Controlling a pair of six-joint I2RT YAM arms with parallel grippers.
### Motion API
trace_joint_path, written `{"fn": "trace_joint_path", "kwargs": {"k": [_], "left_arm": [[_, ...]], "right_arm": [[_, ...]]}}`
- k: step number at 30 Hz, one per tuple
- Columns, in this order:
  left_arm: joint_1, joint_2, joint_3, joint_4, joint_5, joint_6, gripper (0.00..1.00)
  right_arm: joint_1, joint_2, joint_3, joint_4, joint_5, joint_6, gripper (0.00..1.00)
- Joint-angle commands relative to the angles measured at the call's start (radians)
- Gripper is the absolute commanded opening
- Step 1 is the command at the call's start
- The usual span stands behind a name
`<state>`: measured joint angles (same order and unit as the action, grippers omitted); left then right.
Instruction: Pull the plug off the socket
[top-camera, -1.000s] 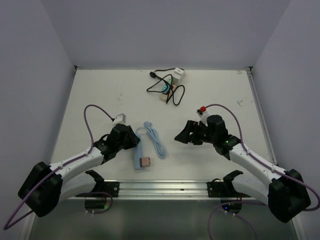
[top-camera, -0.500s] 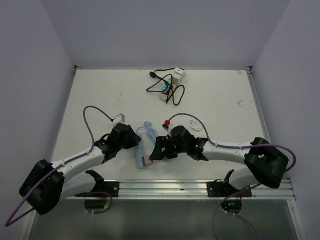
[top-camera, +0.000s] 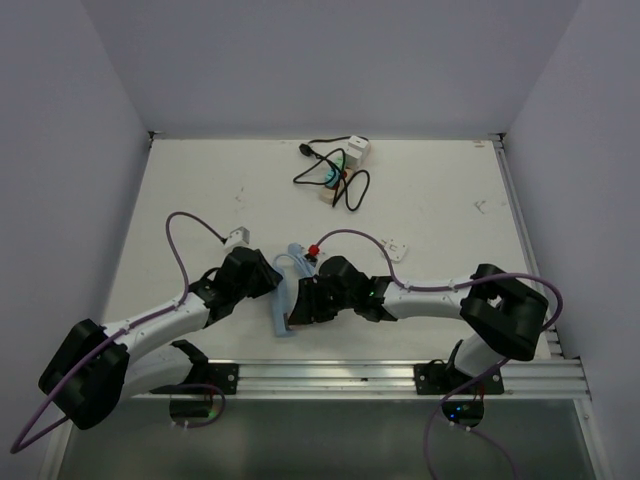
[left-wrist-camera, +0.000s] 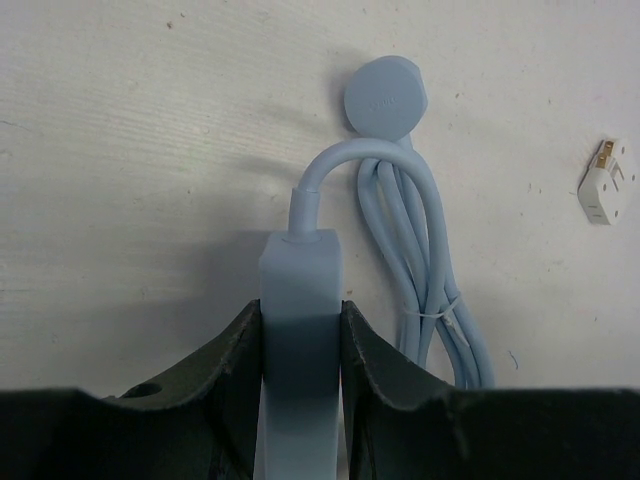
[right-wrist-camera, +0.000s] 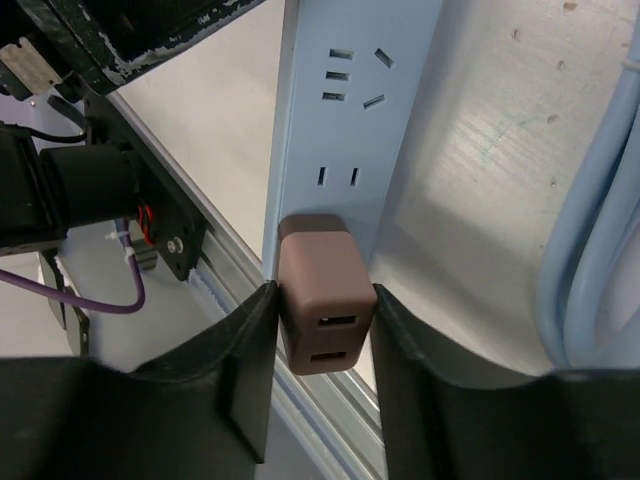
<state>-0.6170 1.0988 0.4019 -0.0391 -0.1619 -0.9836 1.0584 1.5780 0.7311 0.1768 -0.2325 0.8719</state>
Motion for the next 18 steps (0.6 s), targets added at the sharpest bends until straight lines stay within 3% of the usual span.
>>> {"fn": "trace_joint_path", "kwargs": {"k": [1, 4, 5, 7, 18], "left_arm": [[0.002, -0.008, 0.005, 0.070, -0.028, 0.005, 0.00], [0.002, -0.011, -0.003, 0.067, -0.034, 0.019, 0.00], [0.002, -0.011, -0.003, 0.062, -0.034, 0.026, 0.00], [0.003, -0.013, -0.003, 0.058, -0.037, 0.052, 0.00], [0.034, -0.004, -0.055, 0.067, -0.041, 0.112, 0.00]], "right_arm": [[0.003, -0.012, 0.030, 0.004, 0.041, -0.005, 0.35], [0.003, -0.023, 0.027, -0.019, 0.061, -0.016, 0.19], [0.002, -0.027, 0.024, -0.025, 0.065, -0.017, 0.09], [0.002, -0.038, 0.016, -0.030, 0.074, -0.017, 0.01], [-0.051, -0.164, -0.062, 0.009, 0.068, 0.004, 0.00]]}}
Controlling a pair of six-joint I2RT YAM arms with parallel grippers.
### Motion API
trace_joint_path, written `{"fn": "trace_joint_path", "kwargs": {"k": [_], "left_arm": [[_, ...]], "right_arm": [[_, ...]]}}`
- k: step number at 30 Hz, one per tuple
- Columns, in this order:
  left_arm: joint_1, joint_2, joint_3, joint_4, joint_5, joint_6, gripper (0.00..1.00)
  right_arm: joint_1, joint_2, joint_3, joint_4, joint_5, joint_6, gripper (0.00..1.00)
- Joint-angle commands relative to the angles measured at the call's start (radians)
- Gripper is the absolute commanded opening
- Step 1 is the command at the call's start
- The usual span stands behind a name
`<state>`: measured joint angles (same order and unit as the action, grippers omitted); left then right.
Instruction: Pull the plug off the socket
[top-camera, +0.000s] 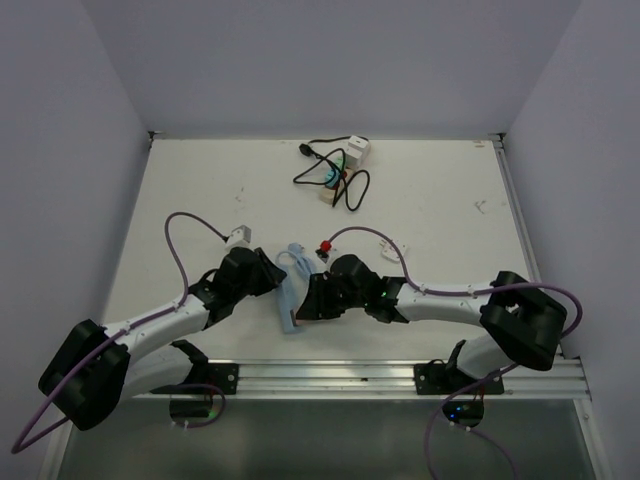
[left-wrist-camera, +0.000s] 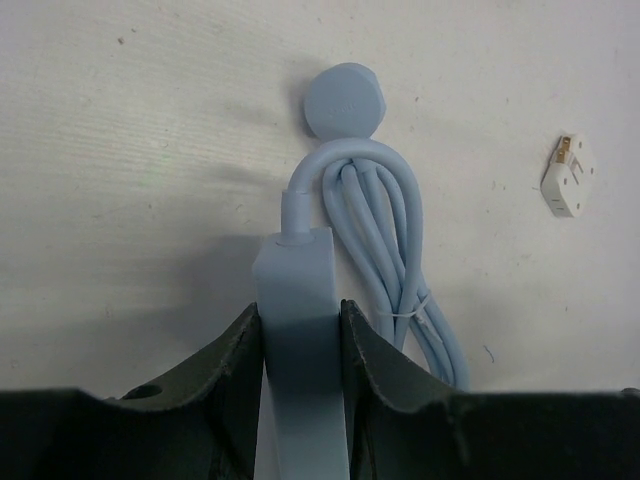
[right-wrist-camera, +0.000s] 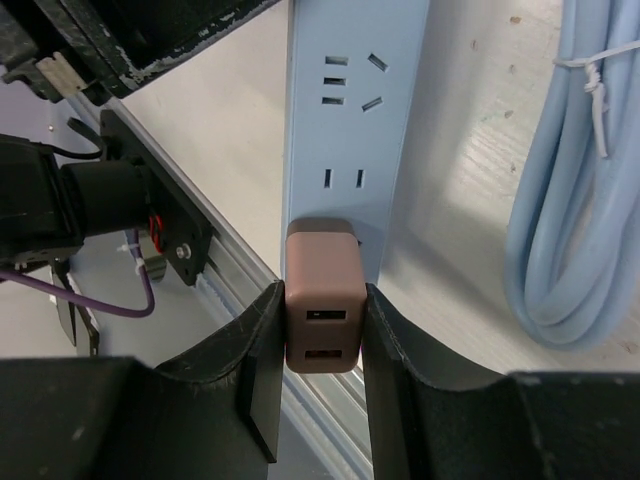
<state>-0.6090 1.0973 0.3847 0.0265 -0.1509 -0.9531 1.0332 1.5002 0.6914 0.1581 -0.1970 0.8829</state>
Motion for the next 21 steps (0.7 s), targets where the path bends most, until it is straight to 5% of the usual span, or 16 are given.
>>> {"fn": "trace_joint_path", "kwargs": {"k": [1, 21], "left_arm": [[0.031, -0.004, -0.047, 0.006, -0.046, 0.083, 0.00], [0.069, 0.033, -0.043, -0.025, -0.055, 0.083, 0.00]], "right_arm": [[-0.030, -0.098, -0.041, 0.034, 0.030, -0.007, 0.00], [-0.142, -0.274, -0.184, 0.117, -0.021, -0.041, 0.00]]}}
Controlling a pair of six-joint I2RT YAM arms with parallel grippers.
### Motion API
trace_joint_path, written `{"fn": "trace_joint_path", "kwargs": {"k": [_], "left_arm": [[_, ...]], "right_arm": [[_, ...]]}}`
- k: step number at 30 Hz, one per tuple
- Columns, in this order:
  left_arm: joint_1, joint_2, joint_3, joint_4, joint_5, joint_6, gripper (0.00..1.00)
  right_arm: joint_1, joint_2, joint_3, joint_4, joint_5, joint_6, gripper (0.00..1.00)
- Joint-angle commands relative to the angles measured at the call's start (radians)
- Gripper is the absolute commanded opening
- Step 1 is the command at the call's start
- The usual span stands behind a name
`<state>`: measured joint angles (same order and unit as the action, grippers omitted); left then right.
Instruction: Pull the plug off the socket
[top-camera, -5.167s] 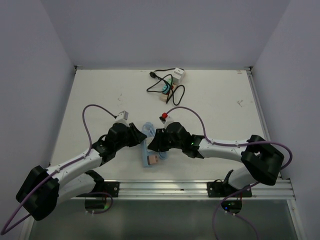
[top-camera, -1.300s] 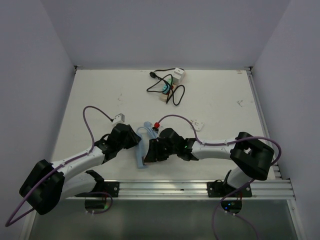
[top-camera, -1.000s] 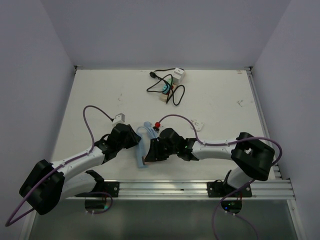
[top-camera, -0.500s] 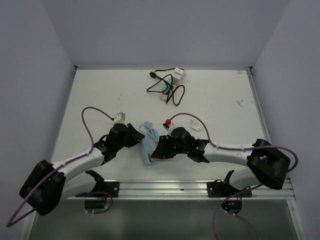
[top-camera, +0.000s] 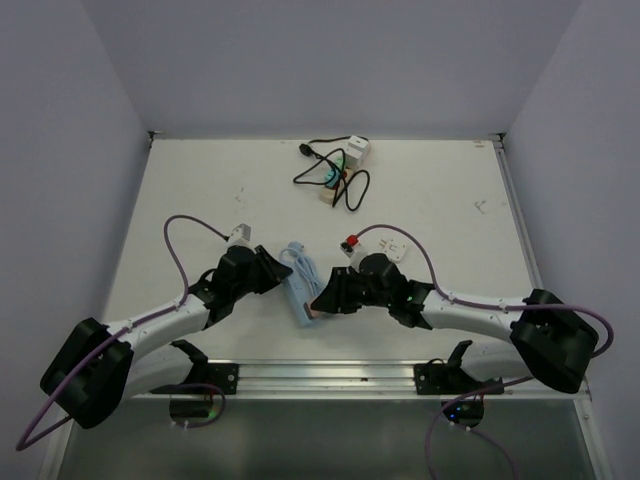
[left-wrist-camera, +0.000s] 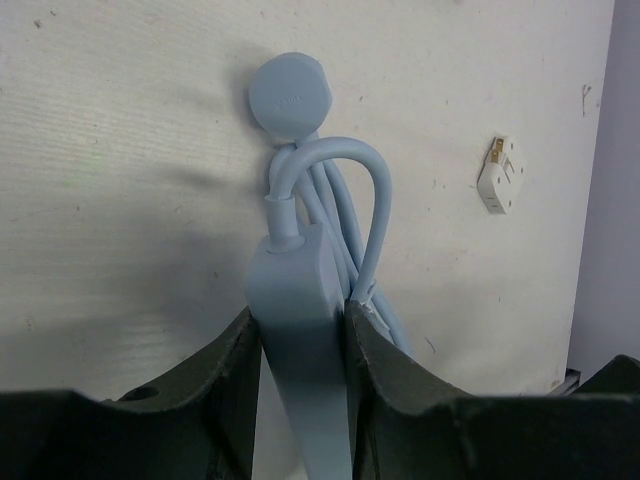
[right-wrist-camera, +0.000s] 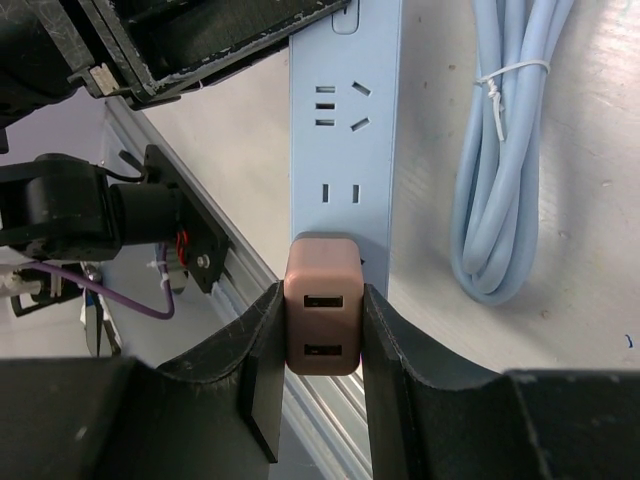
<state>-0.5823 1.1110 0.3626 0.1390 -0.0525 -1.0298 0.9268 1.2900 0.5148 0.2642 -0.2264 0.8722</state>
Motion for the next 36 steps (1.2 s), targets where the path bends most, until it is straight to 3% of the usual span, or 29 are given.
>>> {"fn": "trace_joint_path", "kwargs": {"k": [1, 21, 24, 31, 36], "left_arm": [[0.042, 0.019, -0.021, -0.138, -0.155, 0.160, 0.00], [0.042, 0.020, 0.012, -0.211, -0.191, 0.221, 0.00], [0.042, 0.006, 0.013, -0.216, -0.188, 0.215, 0.00], [0.042, -0.019, 0.018, -0.219, -0.168, 0.195, 0.00], [0.044, -0.034, 0.022, -0.219, -0.150, 0.175, 0.00]], "right_arm": [[-0.043, -0.067, -0.009, 0.007, 0.010, -0.030, 0.00], [-0.170, -0.121, 0.027, -0.155, -0.025, -0.033, 0.00], [-0.233, -0.196, -0.008, -0.177, -0.007, -0.033, 0.00], [-0.514, -0.377, -0.082, -0.342, 0.097, -0.058, 0.00], [-0.713, -0.386, -0.148, -0.379, 0.076, -0.020, 0.00]]}}
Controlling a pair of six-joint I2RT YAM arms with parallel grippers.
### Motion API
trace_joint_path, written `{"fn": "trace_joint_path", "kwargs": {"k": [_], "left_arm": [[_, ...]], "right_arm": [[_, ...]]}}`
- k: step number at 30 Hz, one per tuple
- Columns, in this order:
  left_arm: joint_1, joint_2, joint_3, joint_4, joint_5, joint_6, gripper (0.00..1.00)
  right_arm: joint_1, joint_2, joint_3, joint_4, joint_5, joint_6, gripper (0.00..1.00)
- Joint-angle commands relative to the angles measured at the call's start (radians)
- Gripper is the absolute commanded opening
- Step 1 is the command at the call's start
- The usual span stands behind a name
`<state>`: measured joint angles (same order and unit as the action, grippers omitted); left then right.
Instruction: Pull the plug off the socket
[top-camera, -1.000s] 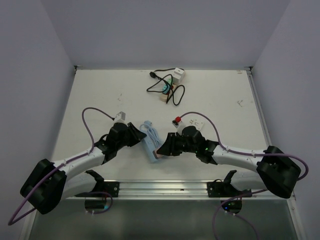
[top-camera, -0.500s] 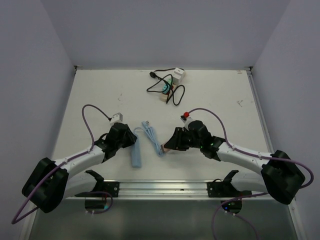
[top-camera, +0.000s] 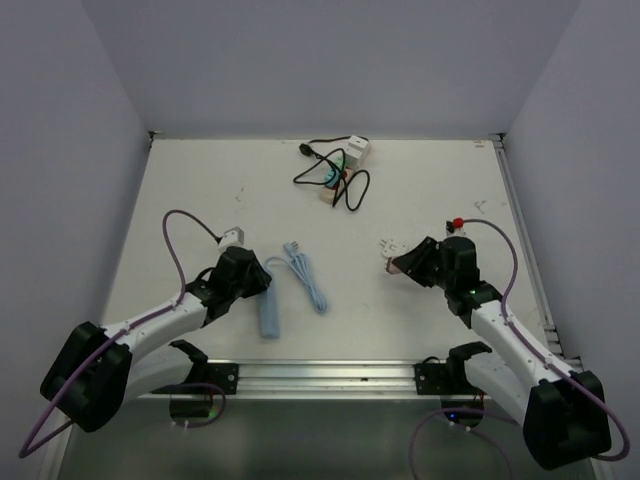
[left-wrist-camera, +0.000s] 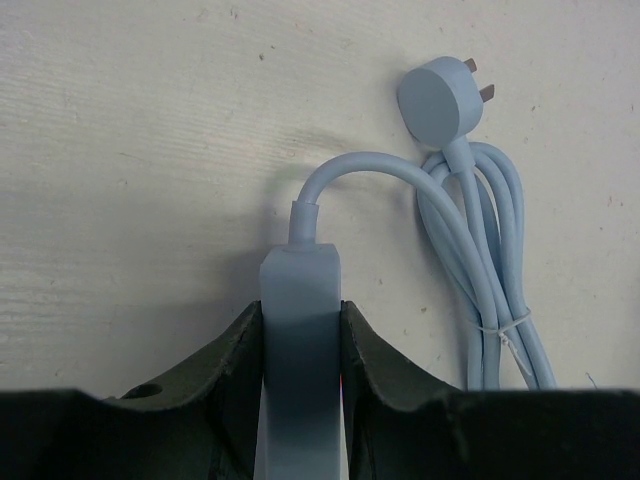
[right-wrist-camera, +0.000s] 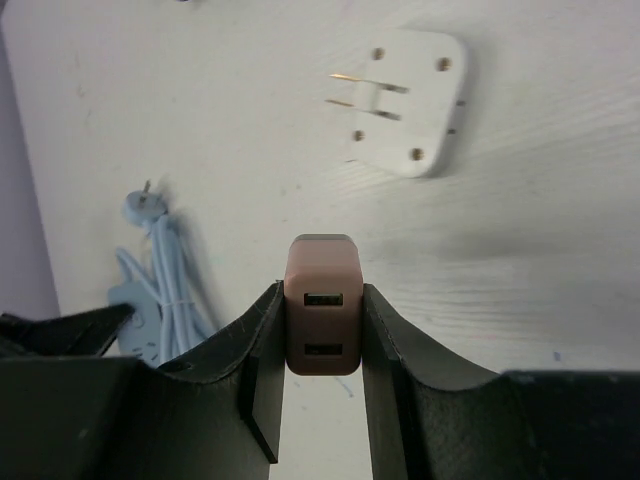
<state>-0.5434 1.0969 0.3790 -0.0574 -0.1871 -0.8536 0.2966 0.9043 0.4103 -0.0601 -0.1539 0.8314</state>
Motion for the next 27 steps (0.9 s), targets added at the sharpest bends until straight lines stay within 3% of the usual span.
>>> {"fn": "trace_joint_path", "kwargs": {"k": [1, 8, 11, 14, 15, 17, 20, 27], "left_arm": [[0.007, -0.023, 0.006, -0.022, -0.011, -0.002, 0.00], [0.028, -0.031, 0.008, -0.015, 0.024, -0.025, 0.00], [0.042, -0.028, 0.008, -0.007, 0.041, -0.032, 0.00], [0.051, -0.019, 0.011, 0.010, 0.058, -0.041, 0.00], [0.057, -0.017, 0.011, 0.013, 0.061, -0.042, 0.00], [0.063, -0.006, 0.015, 0.019, 0.067, -0.051, 0.00], [0.086, 0.014, 0.029, 0.025, 0.078, -0.058, 0.00], [0.239, 0.089, 0.084, 0.030, 0.120, -0.070, 0.00]], "right_arm": [[-0.106, 0.004, -0.056, -0.044, -0.012, 0.032, 0.00], [-0.234, 0.108, -0.142, 0.096, -0.085, 0.067, 0.01], [-0.284, 0.120, -0.160, 0.138, -0.092, 0.071, 0.08], [-0.325, 0.127, -0.147, 0.125, -0.090, 0.055, 0.33], [-0.330, 0.125, -0.140, 0.117, -0.088, 0.040, 0.46], [-0.330, 0.123, -0.122, 0.080, -0.079, 0.017, 0.64], [-0.330, 0.107, -0.104, 0.024, -0.075, -0.003, 0.81], [-0.330, 0.038, -0.031, -0.151, -0.084, -0.115, 0.92]]}}
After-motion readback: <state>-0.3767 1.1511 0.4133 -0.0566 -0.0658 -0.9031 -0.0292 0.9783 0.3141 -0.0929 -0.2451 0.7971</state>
